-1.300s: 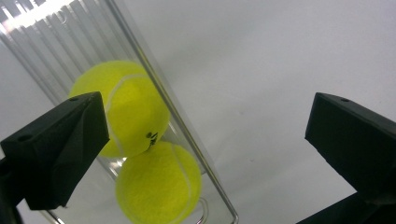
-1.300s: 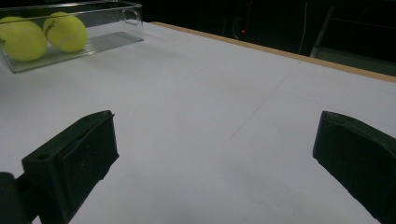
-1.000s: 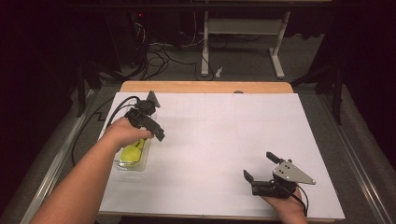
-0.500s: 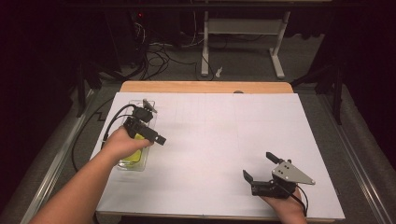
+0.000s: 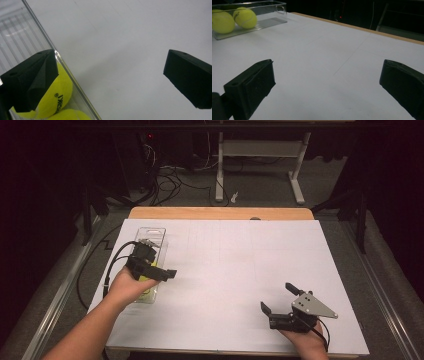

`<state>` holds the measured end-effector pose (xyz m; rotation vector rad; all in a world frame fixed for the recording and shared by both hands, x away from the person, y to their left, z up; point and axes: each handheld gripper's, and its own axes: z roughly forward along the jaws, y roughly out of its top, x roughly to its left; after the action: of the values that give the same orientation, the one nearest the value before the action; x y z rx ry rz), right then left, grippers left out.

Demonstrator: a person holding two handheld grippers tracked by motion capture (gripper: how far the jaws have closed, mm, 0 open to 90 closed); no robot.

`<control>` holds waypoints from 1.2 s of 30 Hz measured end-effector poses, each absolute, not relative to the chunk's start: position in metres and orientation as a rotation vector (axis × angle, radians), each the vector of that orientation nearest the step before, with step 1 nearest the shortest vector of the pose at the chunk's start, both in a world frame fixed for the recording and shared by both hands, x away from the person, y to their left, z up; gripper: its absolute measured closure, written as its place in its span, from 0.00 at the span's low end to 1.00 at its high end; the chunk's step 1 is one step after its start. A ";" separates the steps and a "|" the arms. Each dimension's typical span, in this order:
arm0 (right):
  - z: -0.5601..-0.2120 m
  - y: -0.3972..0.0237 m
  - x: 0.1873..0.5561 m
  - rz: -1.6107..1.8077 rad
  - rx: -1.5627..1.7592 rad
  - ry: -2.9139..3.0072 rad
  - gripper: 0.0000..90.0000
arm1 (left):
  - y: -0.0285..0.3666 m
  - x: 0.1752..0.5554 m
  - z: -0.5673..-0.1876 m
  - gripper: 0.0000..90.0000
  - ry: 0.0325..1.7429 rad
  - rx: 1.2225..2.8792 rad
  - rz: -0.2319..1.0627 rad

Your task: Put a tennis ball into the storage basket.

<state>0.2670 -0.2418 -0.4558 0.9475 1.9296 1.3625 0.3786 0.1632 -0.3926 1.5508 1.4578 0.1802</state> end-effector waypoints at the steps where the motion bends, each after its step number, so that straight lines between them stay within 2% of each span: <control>1: -0.456 -0.242 0.267 1.362 0.948 1.928 0.01 | 0.165 0.377 -0.392 0.01 1.446 1.535 0.178; 21: -0.457 -0.250 0.270 1.362 0.995 1.899 0.01 | 0.189 0.332 -0.402 0.00 1.189 1.350 0.263; 30: -0.457 -0.255 0.272 1.360 1.016 1.878 0.01 | 0.198 0.314 -0.409 0.00 1.127 1.286 0.315; 36: -0.456 -0.256 0.272 1.356 1.026 1.865 0.01 | 0.208 0.303 -0.411 0.00 1.080 1.238 0.290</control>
<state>0.2716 -0.2558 -0.4564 1.0257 1.8645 1.3557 0.3029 0.2080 -0.4114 1.2379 1.0801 0.2904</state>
